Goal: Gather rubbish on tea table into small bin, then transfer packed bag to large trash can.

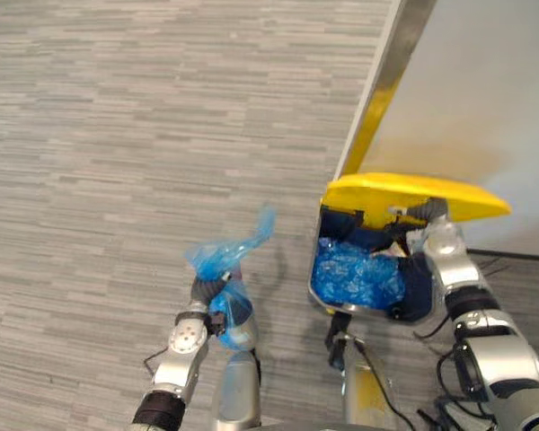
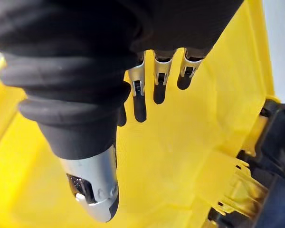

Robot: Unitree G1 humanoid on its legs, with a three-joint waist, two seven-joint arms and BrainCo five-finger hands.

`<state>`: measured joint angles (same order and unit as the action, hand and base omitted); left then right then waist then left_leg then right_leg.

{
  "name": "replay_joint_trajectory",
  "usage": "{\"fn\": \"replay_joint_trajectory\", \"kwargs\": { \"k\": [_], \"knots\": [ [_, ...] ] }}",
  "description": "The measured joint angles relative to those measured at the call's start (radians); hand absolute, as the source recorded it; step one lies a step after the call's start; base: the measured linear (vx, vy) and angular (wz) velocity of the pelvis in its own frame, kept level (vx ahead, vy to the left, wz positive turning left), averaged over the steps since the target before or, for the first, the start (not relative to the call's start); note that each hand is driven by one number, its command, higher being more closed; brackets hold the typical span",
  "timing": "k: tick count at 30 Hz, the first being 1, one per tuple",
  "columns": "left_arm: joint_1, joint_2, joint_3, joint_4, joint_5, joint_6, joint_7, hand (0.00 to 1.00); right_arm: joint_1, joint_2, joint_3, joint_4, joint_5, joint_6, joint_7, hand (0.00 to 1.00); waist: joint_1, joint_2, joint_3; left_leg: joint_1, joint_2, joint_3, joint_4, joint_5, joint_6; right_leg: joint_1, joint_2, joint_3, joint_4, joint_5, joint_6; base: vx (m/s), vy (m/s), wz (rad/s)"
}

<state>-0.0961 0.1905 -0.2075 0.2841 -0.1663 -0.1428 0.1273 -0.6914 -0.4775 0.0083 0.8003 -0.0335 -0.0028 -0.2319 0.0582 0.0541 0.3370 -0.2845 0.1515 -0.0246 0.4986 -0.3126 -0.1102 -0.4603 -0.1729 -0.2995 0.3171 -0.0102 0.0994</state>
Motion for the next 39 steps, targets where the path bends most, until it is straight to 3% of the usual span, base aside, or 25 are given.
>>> {"fn": "replay_joint_trajectory", "kwargs": {
  "k": [6,10,15,20,25,28,32,39],
  "knots": [
    [-0.144,0.004,-0.233,-0.16,-0.04,-0.041,-0.03,1.0,-0.069,-0.002,0.001,0.0,0.053,-0.006,-0.009,0.0,-0.019,0.0,0.027,-0.034,0.001,0.024,0.055,-0.011,-0.001,-0.033,0.002,0.032,0.031,0.007,-0.008,0.05,0.043,-0.09],
    [-0.304,-0.085,-0.411,-0.17,-0.059,-0.058,-0.04,1.0,-0.106,-0.003,0.005,-0.045,0.071,0.001,-0.004,0.0,-0.023,0.001,0.042,-0.037,0.013,0.055,0.083,-0.04,0.0,-0.054,0.013,0.059,0.055,0.0,-0.018,0.02,0.026,-0.18],
    [-0.41,-0.177,-0.467,-0.172,-0.057,-0.073,-0.036,1.0,-0.107,0.004,0.042,-0.125,0.082,0.011,-0.003,0.0,-0.042,-0.001,0.057,-0.054,0.024,0.078,0.114,-0.062,-0.001,-0.095,0.016,0.082,0.107,-0.022,-0.018,-0.01,-0.01,-0.13],
    [-0.475,-0.189,-0.432,0.03,-0.018,-0.06,-0.002,1.0,-0.152,0.02,0.052,-0.134,0.08,0.013,-0.001,0.0,-0.045,-0.009,0.074,-0.061,0.05,0.107,0.122,-0.069,-0.012,-0.125,0.043,0.103,0.118,-0.023,-0.021,-0.01,-0.055,-0.21],
    [-0.573,-0.19,-0.317,0.303,0.044,-0.014,0.035,1.0,-0.284,0.015,0.087,-0.134,0.079,0.015,-0.002,0.0,-0.069,-0.024,0.101,-0.138,0.065,0.139,0.15,-0.072,-0.018,-0.216,0.066,0.133,0.116,-0.004,-0.044,-0.02,-0.043,-0.23],
    [-0.7,-0.199,-0.195,0.479,0.131,0.022,0.068,1.0,-0.389,-0.008,0.093,-0.169,0.08,0.015,-0.006,0.0,-0.086,-0.032,0.156,-0.211,0.099,0.157,0.205,-0.089,-0.023,-0.278,0.089,0.146,0.11,0.022,-0.053,-0.03,-0.021,-0.3],
    [-0.762,-0.199,-0.084,0.545,0.206,0.049,0.096,1.0,-0.439,-0.037,0.145,-0.303,0.084,0.006,-0.026,0.0,-0.1,-0.044,0.19,-0.305,0.13,0.181,0.254,-0.108,-0.025,-0.371,0.119,0.167,0.106,0.044,-0.064,0.01,-0.028,-0.3],
    [-0.743,-0.22,0.007,0.576,0.267,0.081,0.117,1.0,-0.449,-0.017,0.2,-0.384,0.113,-0.03,-0.052,0.0,-0.102,-0.049,0.206,-0.309,0.164,0.24,0.243,-0.116,-0.031,-0.408,0.153,0.193,0.096,0.054,-0.076,0.07,-0.029,-0.22]
  ]
}}
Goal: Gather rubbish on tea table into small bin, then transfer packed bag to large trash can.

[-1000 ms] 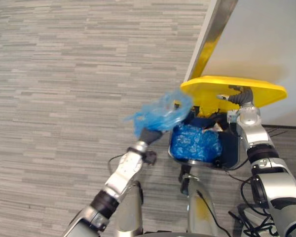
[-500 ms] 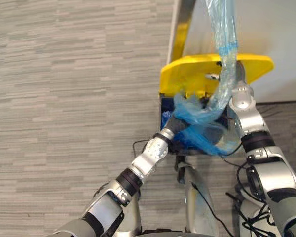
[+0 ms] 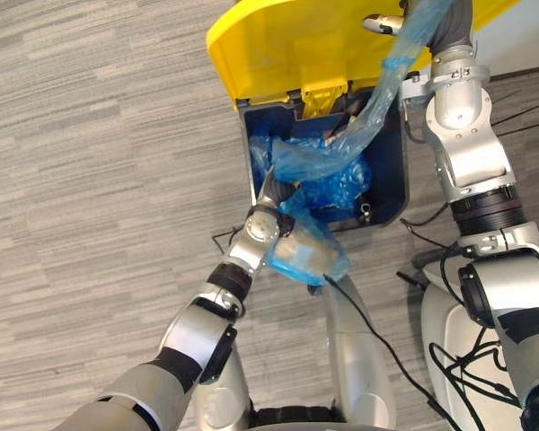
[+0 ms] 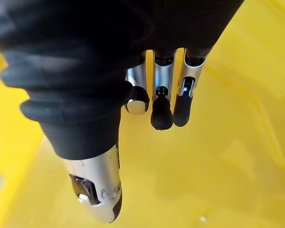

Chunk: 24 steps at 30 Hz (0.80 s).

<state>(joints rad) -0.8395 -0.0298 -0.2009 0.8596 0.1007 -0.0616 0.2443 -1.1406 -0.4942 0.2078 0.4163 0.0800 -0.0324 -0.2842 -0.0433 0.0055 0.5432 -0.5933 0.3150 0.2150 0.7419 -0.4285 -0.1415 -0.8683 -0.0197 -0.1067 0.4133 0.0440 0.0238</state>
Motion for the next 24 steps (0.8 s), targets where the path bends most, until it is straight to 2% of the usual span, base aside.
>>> {"fn": "replay_joint_trajectory", "kwargs": {
  "k": [7,12,13,18,24],
  "knots": [
    [0.044,-0.009,0.0,0.001,0.043,0.018,0.001,1.0,0.002,0.076,0.007,0.0,-0.007,0.0,-0.001,0.0,0.0,0.0,-0.001,0.038,-0.004,0.011,-0.02,0.003,-0.003,0.025,-0.002,0.006,0.0,0.0,0.0,0.02,-0.002,-0.01],
    [0.023,-0.025,-0.004,-0.018,0.044,0.02,0.022,1.0,0.056,0.111,0.039,-0.001,-0.012,0.0,0.001,0.0,-0.001,0.0,-0.004,0.105,-0.017,0.009,-0.08,0.024,-0.005,0.091,-0.019,-0.004,-0.021,-0.003,0.0,0.01,-0.008,0.17],
    [0.01,-0.027,-0.014,-0.039,0.018,0.02,0.026,0.0,0.062,0.119,0.039,-0.005,-0.012,0.0,0.0,0.0,-0.001,0.0,-0.005,0.111,-0.016,0.01,-0.084,0.025,-0.006,0.098,-0.019,-0.006,-0.027,-0.003,0.0,0.01,-0.01,0.08],
    [-0.073,-0.022,-0.031,-0.092,-0.049,0.019,0.063,0.0,0.086,0.121,0.039,-0.027,-0.012,0.001,0.002,0.0,0.0,0.0,-0.005,0.144,-0.016,0.027,-0.117,0.039,-0.021,0.115,-0.018,-0.005,-0.035,-0.004,0.001,0.05,0.0,-0.03],
    [-0.088,-0.023,-0.028,-0.065,-0.044,0.019,0.042,0.0,0.132,0.122,0.038,-0.04,-0.012,0.001,0.004,0.0,-0.008,-0.001,-0.009,0.182,-0.017,0.037,-0.133,0.039,-0.021,0.145,-0.017,-0.004,-0.036,-0.015,0.008,0.08,0.03,-0.02]
  ]
}}
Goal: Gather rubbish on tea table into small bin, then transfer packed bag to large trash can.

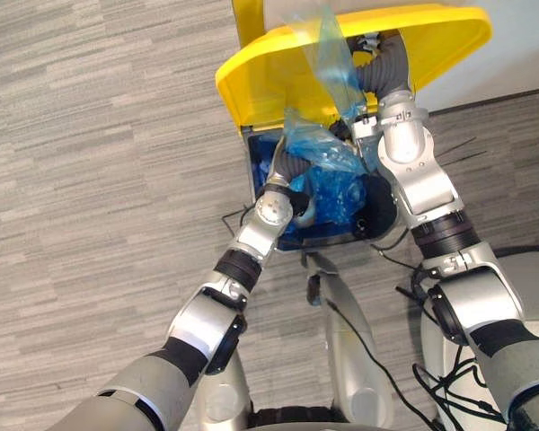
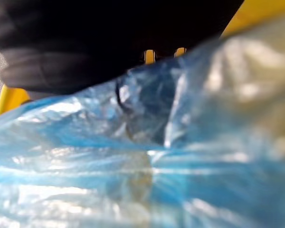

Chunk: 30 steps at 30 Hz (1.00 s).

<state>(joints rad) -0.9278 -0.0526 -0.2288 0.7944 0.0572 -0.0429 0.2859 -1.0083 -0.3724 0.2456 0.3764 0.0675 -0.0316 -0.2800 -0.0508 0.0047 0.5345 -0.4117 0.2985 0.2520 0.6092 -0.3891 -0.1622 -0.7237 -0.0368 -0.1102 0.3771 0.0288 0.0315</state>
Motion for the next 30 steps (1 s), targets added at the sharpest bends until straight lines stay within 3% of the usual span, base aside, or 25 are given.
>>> {"fn": "replay_joint_trajectory", "kwargs": {
  "k": [8,12,20,23,26,29,30],
  "knots": [
    [0.022,0.001,-0.001,0.084,0.131,0.029,-0.087,0.0,0.01,0.005,0.0,0.0,0.0,0.004,0.028,0.0,0.005,-0.002,-0.006,0.006,-0.002,0.001,0.0,0.0,0.001,0.005,-0.003,0.001,0.005,-0.003,-0.001,0.02,0.013,0.0],
    [0.025,0.0,-0.006,0.084,0.19,0.034,-0.093,0.0,0.027,0.007,0.0,0.0,-0.001,0.005,0.047,0.0,0.007,-0.002,-0.006,0.02,-0.002,-0.002,0.003,0.0,0.002,0.021,-0.004,-0.003,0.007,-0.004,0.0,0.01,0.007,0.02],
    [0.131,0.016,-0.006,0.077,0.189,0.034,-0.09,0.0,0.136,0.013,0.0,-0.008,-0.043,0.009,0.064,0.0,0.012,-0.004,-0.051,0.033,-0.01,-0.032,0.012,0.002,0.003,0.036,-0.025,-0.032,0.065,-0.05,-0.007,0.02,0.001,0.14],
    [0.22,0.04,-0.008,0.02,0.157,0.032,-0.09,0.0,0.25,0.011,-0.027,-0.056,-0.076,0.009,0.067,0.0,0.02,-0.005,-0.054,0.058,-0.008,-0.047,0.026,0.005,-0.002,0.064,-0.044,-0.057,0.118,-0.086,-0.015,0.03,-0.01,0.28],
    [0.346,0.095,-0.009,-0.047,0.117,0.014,-0.09,0.0,0.451,0.017,-0.108,-0.097,-0.088,0.004,0.068,0.0,0.048,-0.009,-0.059,0.125,-0.007,-0.056,0.028,0.006,-0.004,0.136,-0.057,-0.075,0.14,-0.11,-0.019,0.0,0.005,0.28],
    [0.496,0.183,0.014,-0.071,0.059,-0.015,-0.093,0.0,0.669,0.038,-0.2,-0.082,-0.118,0.002,0.083,0.0,0.064,-0.018,-0.068,0.182,-0.03,-0.075,0.028,0.001,0.006,0.211,-0.076,-0.082,0.125,-0.106,-0.001,-0.08,0.063,0.18],
    [0.579,0.221,0.049,-0.083,0.037,-0.021,-0.101,0.0,0.749,0.057,-0.221,-0.064,-0.122,0.002,0.09,0.0,0.064,-0.026,-0.073,0.207,-0.041,-0.072,0.019,-0.003,0.015,0.242,-0.076,-0.075,0.093,-0.092,0.022,-0.1,0.082,-0.07]
  ]
}}
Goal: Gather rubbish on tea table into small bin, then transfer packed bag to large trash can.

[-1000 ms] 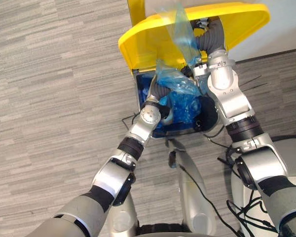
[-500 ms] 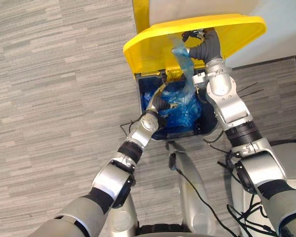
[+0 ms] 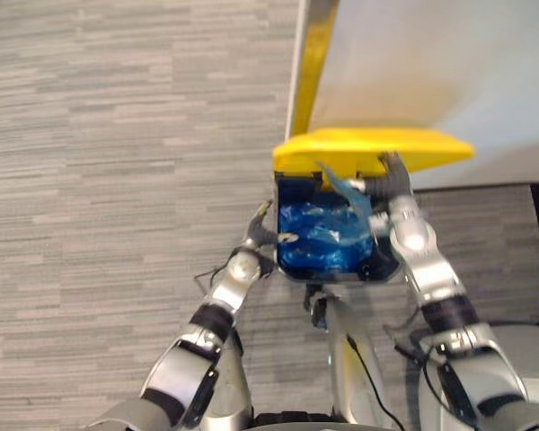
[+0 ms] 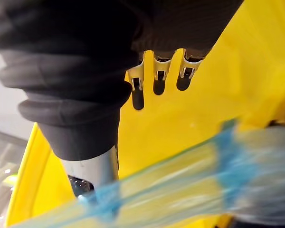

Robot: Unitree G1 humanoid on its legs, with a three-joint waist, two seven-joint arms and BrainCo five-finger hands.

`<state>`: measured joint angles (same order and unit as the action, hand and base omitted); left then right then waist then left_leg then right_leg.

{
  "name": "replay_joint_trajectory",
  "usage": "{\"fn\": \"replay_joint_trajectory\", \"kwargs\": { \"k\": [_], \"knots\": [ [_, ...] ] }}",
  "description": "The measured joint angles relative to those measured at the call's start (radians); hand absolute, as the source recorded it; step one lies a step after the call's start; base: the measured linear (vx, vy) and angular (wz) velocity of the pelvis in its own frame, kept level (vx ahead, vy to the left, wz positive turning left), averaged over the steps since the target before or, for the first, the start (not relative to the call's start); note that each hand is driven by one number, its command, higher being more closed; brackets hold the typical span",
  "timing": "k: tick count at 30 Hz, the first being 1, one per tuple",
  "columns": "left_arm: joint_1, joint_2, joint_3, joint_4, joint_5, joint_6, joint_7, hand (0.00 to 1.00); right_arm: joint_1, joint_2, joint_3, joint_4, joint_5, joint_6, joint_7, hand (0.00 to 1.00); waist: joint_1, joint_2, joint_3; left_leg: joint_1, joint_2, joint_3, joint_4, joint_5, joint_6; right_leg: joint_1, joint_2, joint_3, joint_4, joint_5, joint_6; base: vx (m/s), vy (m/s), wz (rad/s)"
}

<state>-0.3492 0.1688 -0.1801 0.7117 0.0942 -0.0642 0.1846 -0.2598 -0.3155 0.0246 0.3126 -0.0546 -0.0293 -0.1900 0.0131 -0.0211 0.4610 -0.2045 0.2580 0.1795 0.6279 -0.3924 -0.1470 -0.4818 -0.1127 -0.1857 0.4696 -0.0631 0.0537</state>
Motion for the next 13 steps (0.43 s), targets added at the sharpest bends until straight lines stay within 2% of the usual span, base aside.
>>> {"fn": "replay_joint_trajectory", "kwargs": {
  "k": [3,4,5,6,7,8,9,10,11,12,13],
  "knots": [
    [0.189,0.087,0.112,0.001,-0.025,-0.002,-0.012,0.0,0.168,0.043,-0.026,0.071,-0.038,0.0,0.026,0.0,0.001,-0.042,-0.031,0.033,-0.032,0.048,-0.022,0.013,0.033,0.037,-0.002,0.029,-0.104,0.076,0.03,-0.15,0.126,-0.32],
    [0.225,0.096,0.139,0.001,-0.031,-0.002,-0.012,0.0,0.198,0.051,-0.033,0.085,-0.043,0.001,0.034,0.0,0.0,-0.048,-0.038,0.04,-0.033,0.062,-0.028,0.018,0.042,0.044,-0.002,0.032,-0.13,0.087,0.032,-0.1,0.099,-0.36],
    [0.276,0.103,0.18,0.001,-0.044,-0.001,-0.02,0.0,0.24,0.069,-0.049,0.109,-0.059,0.002,0.048,0.0,0.002,-0.062,-0.055,0.048,-0.027,0.086,-0.051,0.039,0.065,0.048,-0.013,0.023,-0.155,0.081,0.039,-0.1,0.05,-0.39],
    [0.335,0.103,0.232,0.001,-0.045,0.0,-0.031,0.0,0.277,0.088,-0.067,0.141,-0.074,0.003,0.063,0.0,-0.002,-0.069,-0.07,0.062,-0.026,0.116,-0.088,0.069,0.064,0.013,-0.028,0.022,-0.063,0.044,0.031,-0.13,0.03,-0.41],
    [0.377,0.105,0.261,0.003,-0.045,0.002,-0.039,0.0,0.299,0.096,-0.081,0.187,-0.074,0.002,0.072,0.0,-0.009,-0.069,-0.073,0.089,-0.022,0.125,-0.119,0.091,0.063,-0.005,-0.034,0.027,0.151,0.012,-0.01,-0.13,-0.001,-0.29],
    [0.396,0.105,0.269,0.003,-0.045,0.003,-0.044,0.0,0.316,0.104,-0.095,0.205,-0.074,0.003,0.08,0.0,-0.011,-0.067,-0.081,0.102,-0.019,0.126,-0.137,0.101,0.06,0.003,-0.034,0.026,0.239,-0.007,-0.02,-0.09,-0.042,-0.09],
    [0.436,0.105,0.27,0.002,-0.044,0.003,-0.052,0.0,0.369,0.118,-0.11,0.224,-0.075,0.002,0.086,0.0,-0.012,-0.064,-0.119,0.118,-0.015,0.125,-0.171,0.121,0.049,0.047,-0.032,0.027,0.36,-0.043,-0.017,-0.01,-0.106,-0.04],
    [0.468,0.099,0.272,-0.004,-0.044,0.003,-0.054,0.0,0.413,0.124,-0.111,0.226,-0.075,-0.002,0.091,0.0,-0.012,-0.069,-0.162,0.114,-0.013,0.126,-0.177,0.127,0.041,0.099,-0.031,0.043,0.381,-0.095,-0.012,0.01,-0.133,-0.1],
    [0.48,0.096,0.277,-0.015,-0.044,0.003,-0.055,0.0,0.431,0.125,-0.115,0.226,-0.076,-0.006,0.097,0.0,-0.013,-0.08,-0.174,0.114,-0.013,0.128,-0.175,0.126,0.039,0.108,-0.024,0.046,0.353,-0.109,0.003,0.0,-0.143,-0.18],
    [0.488,0.058,0.302,-0.016,-0.043,0.004,-0.062,0.0,0.445,0.127,-0.147,0.235,-0.079,-0.009,0.104,0.0,-0.014,-0.058,-0.19,0.112,-0.006,0.127,-0.198,0.135,0.028,0.131,0.012,0.046,0.285,-0.113,0.006,-0.04,-0.12,-0.34],
    [0.494,0.025,0.309,-0.016,-0.043,0.004,-0.072,0.0,0.453,0.133,-0.161,0.248,-0.086,-0.008,0.102,0.0,-0.003,-0.039,-0.217,0.115,0.017,0.14,-0.244,0.166,0.028,0.166,0.048,0.051,0.185,-0.13,0.003,-0.04,-0.087,-0.28]
  ]
}}
